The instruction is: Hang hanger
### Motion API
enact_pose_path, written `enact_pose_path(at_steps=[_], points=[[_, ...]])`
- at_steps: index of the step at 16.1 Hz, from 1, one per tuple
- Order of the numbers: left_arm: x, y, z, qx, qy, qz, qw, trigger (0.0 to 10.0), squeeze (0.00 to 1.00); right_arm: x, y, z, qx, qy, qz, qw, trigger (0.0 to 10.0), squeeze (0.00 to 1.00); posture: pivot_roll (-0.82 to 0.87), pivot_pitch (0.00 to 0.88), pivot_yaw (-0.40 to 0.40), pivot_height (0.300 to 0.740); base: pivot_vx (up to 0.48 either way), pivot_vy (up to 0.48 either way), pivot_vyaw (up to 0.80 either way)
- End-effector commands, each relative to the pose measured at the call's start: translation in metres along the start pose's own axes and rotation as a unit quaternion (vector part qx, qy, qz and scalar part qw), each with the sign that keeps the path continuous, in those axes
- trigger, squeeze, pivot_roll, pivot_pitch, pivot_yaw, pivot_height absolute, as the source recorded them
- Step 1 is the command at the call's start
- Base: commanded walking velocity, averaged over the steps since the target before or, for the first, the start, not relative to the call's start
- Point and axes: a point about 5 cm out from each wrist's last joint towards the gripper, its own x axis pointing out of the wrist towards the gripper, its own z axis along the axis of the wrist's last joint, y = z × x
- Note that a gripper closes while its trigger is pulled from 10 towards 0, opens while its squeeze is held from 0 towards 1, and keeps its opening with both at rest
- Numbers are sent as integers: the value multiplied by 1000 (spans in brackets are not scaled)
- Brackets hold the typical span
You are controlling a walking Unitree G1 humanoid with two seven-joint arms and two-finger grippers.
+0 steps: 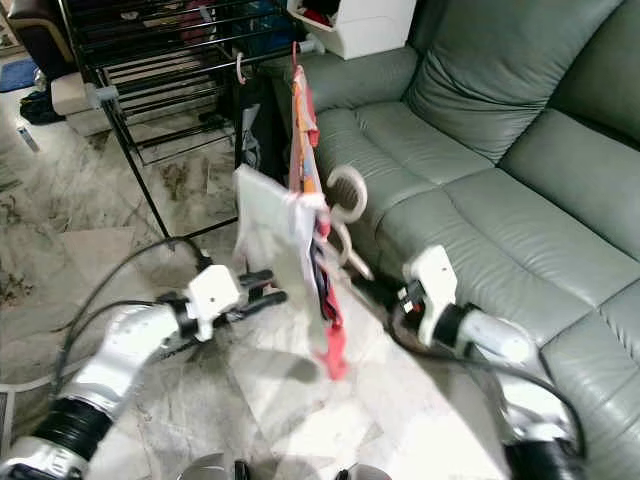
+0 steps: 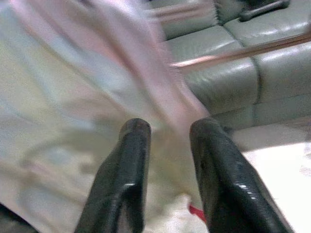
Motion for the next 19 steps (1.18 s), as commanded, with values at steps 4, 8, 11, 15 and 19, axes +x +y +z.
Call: enact_pose_path(at_steps=[4, 8, 11, 15, 19], points=[[-23, 35, 13, 122, 22, -20, 992, 10000, 1000, -23, 18, 2, -34, 52, 117, 991, 10000, 0, -75, 0, 7, 740, 0, 0, 0], [-42, 47, 4, 171, 68, -61, 981, 10000, 1000, -38, 14, -4, -73, 108, 152, 980, 10000, 0, -70, 0, 13, 740, 0, 0, 0], [-46, 42, -6, 149, 100, -126, 976, 10000, 1000, -30, 14, 7, -88, 83, 161, 979, 10000, 0, -67, 0, 16, 740, 0, 0, 0], [-40, 42, -12, 135, 106, -151, 974, 118, 0, -23, 16, 9, -97, 72, 167, 978, 10000, 0, -71, 0, 24, 740, 0, 0, 0], [-28, 54, -7, 133, 107, -155, 973, 0, 0, -19, 19, 7, -117, 74, 167, 976, 10000, 0, -83, 0, 49, 740, 0, 0, 0]])
